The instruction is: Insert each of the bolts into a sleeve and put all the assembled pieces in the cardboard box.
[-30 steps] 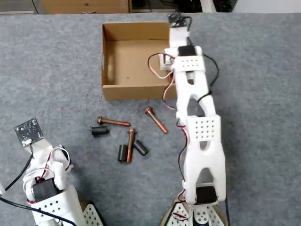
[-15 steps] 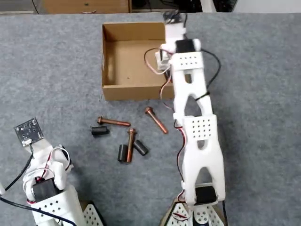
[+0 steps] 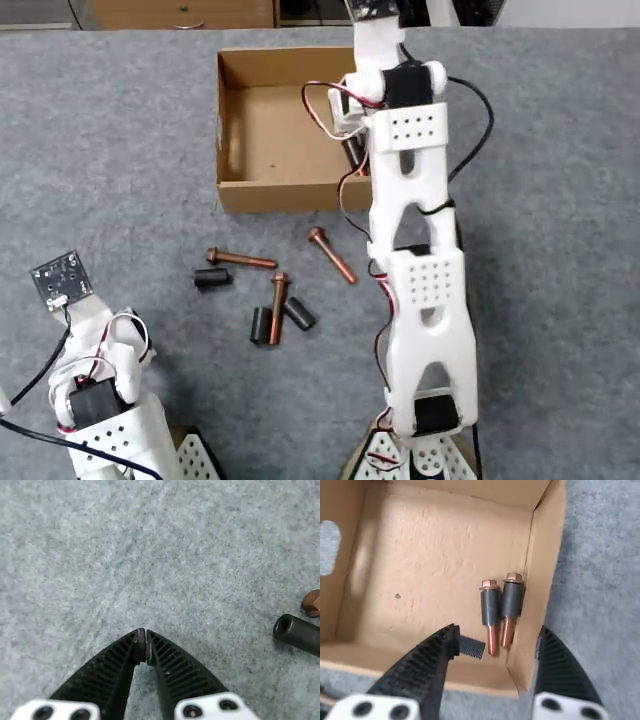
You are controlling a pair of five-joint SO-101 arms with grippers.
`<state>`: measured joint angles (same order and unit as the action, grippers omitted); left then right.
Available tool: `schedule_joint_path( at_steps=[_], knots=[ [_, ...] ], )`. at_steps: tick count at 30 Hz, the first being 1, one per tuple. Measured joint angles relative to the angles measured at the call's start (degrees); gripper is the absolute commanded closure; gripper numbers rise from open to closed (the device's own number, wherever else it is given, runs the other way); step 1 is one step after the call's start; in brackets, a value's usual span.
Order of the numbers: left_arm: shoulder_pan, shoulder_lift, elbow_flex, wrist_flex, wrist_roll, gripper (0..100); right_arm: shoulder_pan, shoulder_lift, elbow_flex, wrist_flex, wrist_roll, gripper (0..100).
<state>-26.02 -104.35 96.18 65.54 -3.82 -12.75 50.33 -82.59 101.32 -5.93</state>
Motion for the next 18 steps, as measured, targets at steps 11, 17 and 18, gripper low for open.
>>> schedule_joint_path(
  at_steps=[11, 17, 18],
  knots=[
    [0.0, 0.0, 0.0, 0.0, 0.0, 98, -0.1, -33.2, 36.5, 0.0, 0.0, 76.3],
    [0.0, 0.0, 0.0, 0.0, 0.1, 98, -3.7, -51.3, 58.0, 0.0, 0.0, 76.4],
    [0.0, 0.0, 0.0, 0.0, 0.4, 98, -5.2, -54.3, 62.1, 0.0, 0.0, 76.4]
  ],
)
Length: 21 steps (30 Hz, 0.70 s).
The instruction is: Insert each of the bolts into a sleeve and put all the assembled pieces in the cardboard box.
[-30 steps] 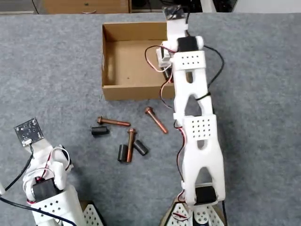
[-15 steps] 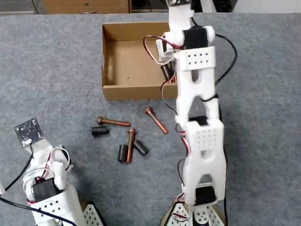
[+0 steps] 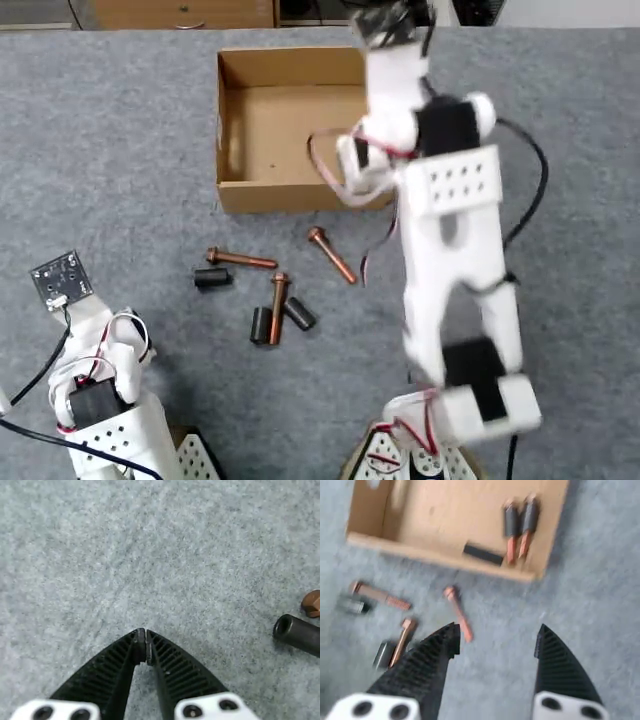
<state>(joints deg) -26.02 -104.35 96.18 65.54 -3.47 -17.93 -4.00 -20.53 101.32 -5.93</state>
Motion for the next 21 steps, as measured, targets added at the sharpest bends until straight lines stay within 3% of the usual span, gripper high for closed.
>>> schedule_joint_path(
  at_steps=[5, 12, 21],
  knots=[
    [0.0, 0.0, 0.0, 0.0, 0.0, 98, -10.9, -14.7, 21.0, -1.0, 0.0, 76.4],
    [0.0, 0.0, 0.0, 0.0, 0.0, 98, -22.7, -31.6, 44.7, -10.1, 0.0, 76.4],
    [0.0, 0.0, 0.0, 0.0, 0.0, 98, -24.7, -34.8, 60.2, -20.0, 0.0, 76.5]
  ],
)
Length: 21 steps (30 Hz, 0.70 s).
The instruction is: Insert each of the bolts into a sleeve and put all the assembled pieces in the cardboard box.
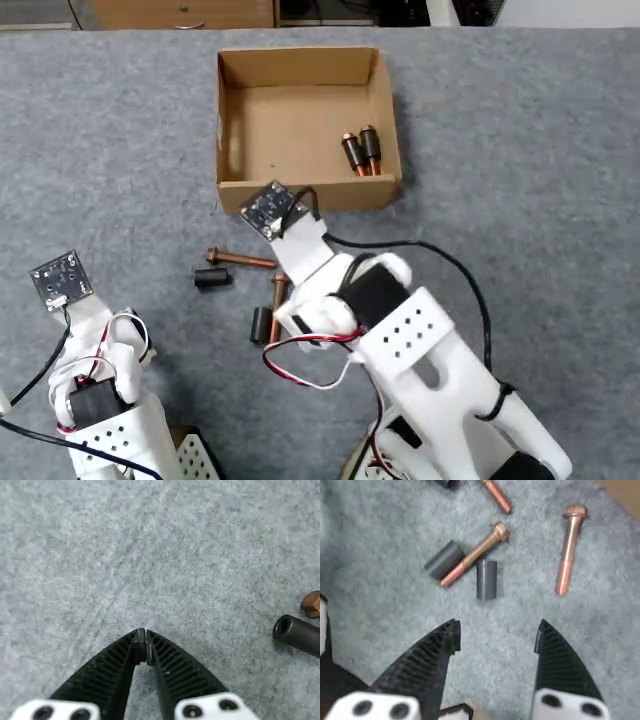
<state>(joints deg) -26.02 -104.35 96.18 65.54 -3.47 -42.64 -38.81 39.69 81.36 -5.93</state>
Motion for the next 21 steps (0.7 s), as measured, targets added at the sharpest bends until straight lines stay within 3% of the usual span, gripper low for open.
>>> schedule_joint_path(
  at_steps=[9, 15, 21],
  knots=[
    [0.5, 0.0, 0.0, 0.0, 0.0, 98, 0.0, 0.0, 10.5, -12.3, 0.0, 76.5],
    [0.5, 0.0, 0.0, 0.0, 0.0, 98, 0.0, 0.0, 14.4, -17.9, 0.0, 88.2],
    [0.5, 0.0, 0.0, 0.0, 0.0, 98, 0.0, 0.0, 14.4, -19.9, 0.0, 89.0]
  ],
)
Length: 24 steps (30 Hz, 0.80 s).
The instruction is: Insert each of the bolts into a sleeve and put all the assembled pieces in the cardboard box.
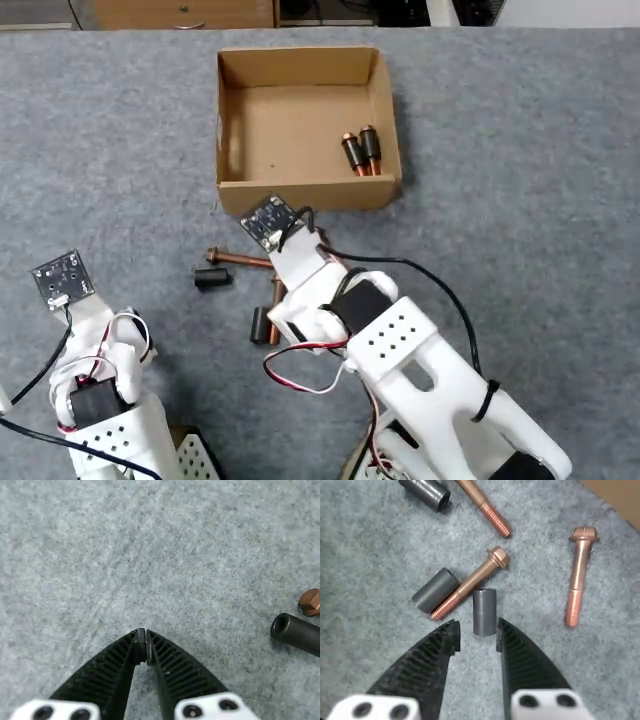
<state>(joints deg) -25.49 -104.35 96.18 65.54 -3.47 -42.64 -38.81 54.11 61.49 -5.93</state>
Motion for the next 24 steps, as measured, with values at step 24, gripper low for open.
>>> schedule_joint_path(
  at_steps=[24],
  knots=[
    [0.0, 0.0, 0.0, 0.0, 0.0, 98, 0.1, 35.5, -11.2, -4.5, -0.1, 89.0]
  ],
)
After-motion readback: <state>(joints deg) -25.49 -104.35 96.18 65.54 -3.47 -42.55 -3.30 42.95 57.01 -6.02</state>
